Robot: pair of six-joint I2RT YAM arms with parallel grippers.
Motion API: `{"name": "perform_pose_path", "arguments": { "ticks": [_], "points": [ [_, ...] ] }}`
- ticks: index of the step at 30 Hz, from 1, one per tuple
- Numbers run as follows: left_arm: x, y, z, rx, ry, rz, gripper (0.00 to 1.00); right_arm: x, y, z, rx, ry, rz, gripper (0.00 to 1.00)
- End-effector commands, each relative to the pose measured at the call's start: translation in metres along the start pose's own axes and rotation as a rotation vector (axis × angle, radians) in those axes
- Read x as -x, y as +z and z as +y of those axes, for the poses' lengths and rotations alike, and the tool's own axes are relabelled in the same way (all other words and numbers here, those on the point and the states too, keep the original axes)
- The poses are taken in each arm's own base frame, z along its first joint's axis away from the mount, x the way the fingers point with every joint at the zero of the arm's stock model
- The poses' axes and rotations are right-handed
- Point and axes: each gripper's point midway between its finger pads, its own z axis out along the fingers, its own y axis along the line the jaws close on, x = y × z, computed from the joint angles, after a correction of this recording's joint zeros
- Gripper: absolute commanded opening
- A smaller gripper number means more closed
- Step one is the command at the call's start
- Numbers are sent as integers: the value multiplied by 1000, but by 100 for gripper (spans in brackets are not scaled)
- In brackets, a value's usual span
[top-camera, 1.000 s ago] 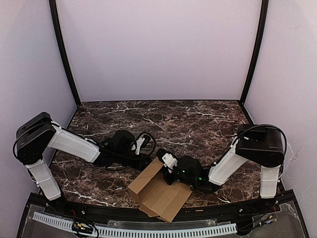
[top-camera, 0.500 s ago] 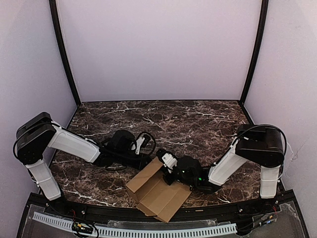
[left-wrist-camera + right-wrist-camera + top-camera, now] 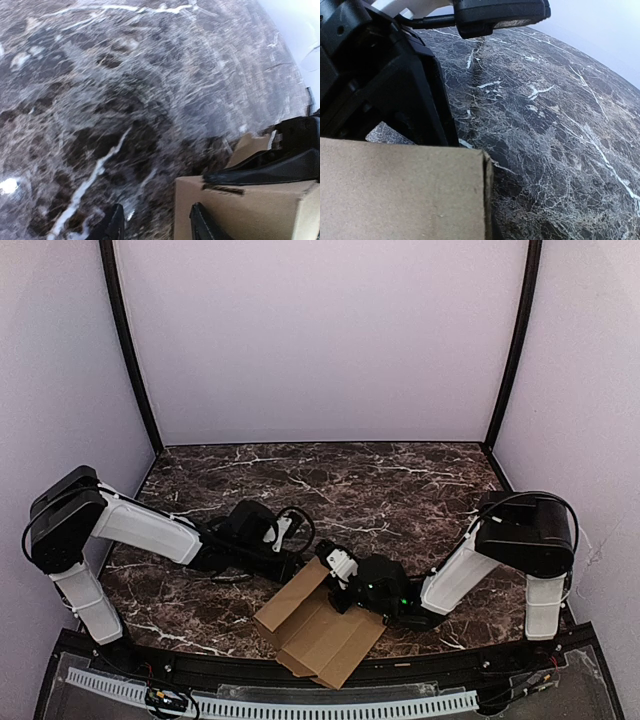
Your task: Fold the paper box
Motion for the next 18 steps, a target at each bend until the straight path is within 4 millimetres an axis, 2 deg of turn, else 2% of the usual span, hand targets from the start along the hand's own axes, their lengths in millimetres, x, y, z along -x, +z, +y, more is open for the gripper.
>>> {"name": "perform_pose_path", "arguments": {
  "ticks": [1, 6, 7, 8, 9, 12, 15, 16, 18],
  "points": [
    [-8, -17, 7, 129, 56, 68, 47, 7, -1, 2, 7, -3, -46, 6],
    [1, -41, 30, 281, 65, 60, 52, 7, -3, 7, 38, -24, -47, 19],
    [9, -48, 32, 314, 72, 34, 53, 7, -3, 7, 42, -27, -47, 21],
    [7, -54, 38, 349, 77, 52, 53, 6, -3, 8, 47, -30, -46, 22],
    [15, -61, 41, 383, 91, 29, 54, 7, -4, 8, 50, -32, -47, 23],
    [18, -82, 54, 478, 117, 32, 56, 8, -6, 9, 60, -38, -48, 27],
    [32, -107, 57, 554, 155, -1, 57, 10, -9, 13, 81, -41, -49, 31],
    [30, -113, 59, 569, 160, 13, 57, 11, -10, 14, 90, -41, -51, 33],
    [40, -125, 49, 553, 173, -12, 57, 14, -13, 16, 104, -39, -55, 35]
  ]
}}
